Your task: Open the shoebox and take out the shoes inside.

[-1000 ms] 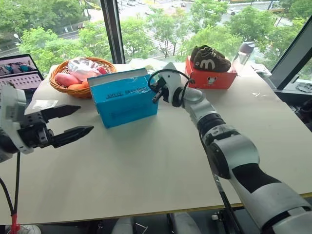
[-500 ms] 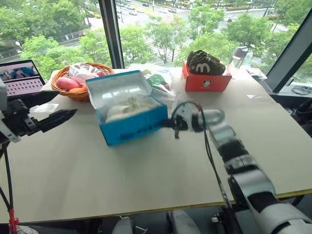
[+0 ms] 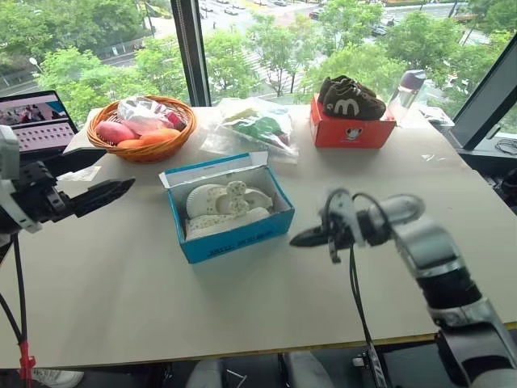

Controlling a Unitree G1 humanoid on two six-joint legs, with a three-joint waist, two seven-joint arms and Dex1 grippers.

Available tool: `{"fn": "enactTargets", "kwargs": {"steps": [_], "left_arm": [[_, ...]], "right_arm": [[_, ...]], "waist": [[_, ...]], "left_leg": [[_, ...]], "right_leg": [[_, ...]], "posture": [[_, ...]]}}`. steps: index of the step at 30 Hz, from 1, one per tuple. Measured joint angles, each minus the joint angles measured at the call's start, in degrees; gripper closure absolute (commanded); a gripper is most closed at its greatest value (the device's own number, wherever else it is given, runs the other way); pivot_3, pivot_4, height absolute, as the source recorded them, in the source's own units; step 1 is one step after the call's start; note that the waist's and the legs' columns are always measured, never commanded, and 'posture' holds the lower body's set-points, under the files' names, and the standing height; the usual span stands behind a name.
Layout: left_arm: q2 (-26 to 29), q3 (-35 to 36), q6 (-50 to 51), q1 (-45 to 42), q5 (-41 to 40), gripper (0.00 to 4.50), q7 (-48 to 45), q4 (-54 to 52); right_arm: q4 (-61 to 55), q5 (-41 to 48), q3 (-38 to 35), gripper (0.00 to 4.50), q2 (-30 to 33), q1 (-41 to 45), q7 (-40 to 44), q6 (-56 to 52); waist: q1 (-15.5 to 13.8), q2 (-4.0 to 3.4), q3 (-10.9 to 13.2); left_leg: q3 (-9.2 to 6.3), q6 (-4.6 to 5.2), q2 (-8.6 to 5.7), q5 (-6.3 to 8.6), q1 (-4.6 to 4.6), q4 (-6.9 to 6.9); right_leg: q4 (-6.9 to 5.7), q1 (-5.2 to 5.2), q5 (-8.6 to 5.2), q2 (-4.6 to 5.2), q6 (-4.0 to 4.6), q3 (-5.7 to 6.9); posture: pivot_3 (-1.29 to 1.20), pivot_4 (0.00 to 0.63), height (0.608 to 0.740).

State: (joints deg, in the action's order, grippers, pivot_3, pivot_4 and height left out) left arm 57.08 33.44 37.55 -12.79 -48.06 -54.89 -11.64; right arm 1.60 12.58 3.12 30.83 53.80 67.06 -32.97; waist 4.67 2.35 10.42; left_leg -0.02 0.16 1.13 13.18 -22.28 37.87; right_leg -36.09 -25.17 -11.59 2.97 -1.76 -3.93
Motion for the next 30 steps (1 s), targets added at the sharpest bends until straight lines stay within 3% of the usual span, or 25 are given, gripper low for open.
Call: {"fn": "enactTargets", "kwargs": {"steps": [2,6,11,15,24,27,30], "left_arm": [[-0.7,-1.0,0.0,-0.1,0.5,0.00,0.4,0.1],[-3.3,-4.7,-0.3,-1.7,1.5,0.00,1.6,0.1],[-5.0,-6.0,-0.3,-2.3,1.9,0.00,3.0,-1.1],[-5.6,-5.7,-0.1,-1.2,1.8,0.00,4.0,-2.1],[-5.7,-4.7,0.0,0.1,1.4,0.00,5.3,-2.5],[-5.7,-4.7,0.0,0.1,1.5,0.00,5.3,-2.5],[-5.7,-4.7,0.0,0.1,1.5,0.00,5.3,-2.5]], "right_arm": [[3.6,-0.8,0.8,3.06,-2.0,1.6,-1.6,4.2],[16.9,-7.5,9.2,1.72,-8.3,3.8,-3.4,18.1],[30.4,-9.6,10.9,0.03,-14.8,9.5,-6.2,22.9],[37.5,-6.6,7.0,0.03,-19.0,12.7,-8.2,20.8],[42.9,-4.5,5.1,0.03,-20.1,13.2,-5.8,16.8],[42.9,-4.5,5.2,0.75,-19.8,12.7,-4.4,15.9],[42.9,-4.5,5.2,1.79,-19.5,12.2,-2.8,14.8]], "waist": [[-0.4,0.03,0.0],[-0.6,0.03,0.0],[-0.6,0.04,0.0],[-0.7,0.04,0.0],[-0.7,0.04,0.0],[-0.6,0.04,0.0],[-0.6,0.04,0.0]], "left_leg": [[-0.01,0.00,0.14,0.00,-0.03,0.00],[0.02,0.00,0.13,0.00,-0.20,0.00],[0.00,-0.01,0.12,0.01,-0.61,0.00],[-0.02,-0.02,0.05,0.00,-0.96,0.00],[-0.01,-0.06,-0.17,-0.02,-0.98,0.00],[-0.01,-0.07,-0.15,-0.02,-0.96,0.00],[-0.01,-0.07,-0.14,-0.02,-0.96,0.00]], "right_leg": [[0.02,0.00,0.00,-0.15,0.05,0.00],[0.04,-0.16,0.26,-0.13,0.46,-0.05],[-0.03,-0.63,0.37,-0.04,0.58,0.00],[-0.12,-1.03,0.40,0.08,0.59,0.03],[-0.07,-1.01,0.47,0.31,0.47,0.08],[-0.10,-1.01,0.47,0.25,0.47,0.08],[-0.11,-1.01,0.47,0.24,0.47,0.08]], "posture": [[0.00,0.150,0.740],[0.00,0.150,0.740],[0.00,0.150,0.740],[0.00,0.150,0.740],[0.00,0.150,0.740],[0.00,0.150,0.740],[0.00,0.150,0.740]]}}
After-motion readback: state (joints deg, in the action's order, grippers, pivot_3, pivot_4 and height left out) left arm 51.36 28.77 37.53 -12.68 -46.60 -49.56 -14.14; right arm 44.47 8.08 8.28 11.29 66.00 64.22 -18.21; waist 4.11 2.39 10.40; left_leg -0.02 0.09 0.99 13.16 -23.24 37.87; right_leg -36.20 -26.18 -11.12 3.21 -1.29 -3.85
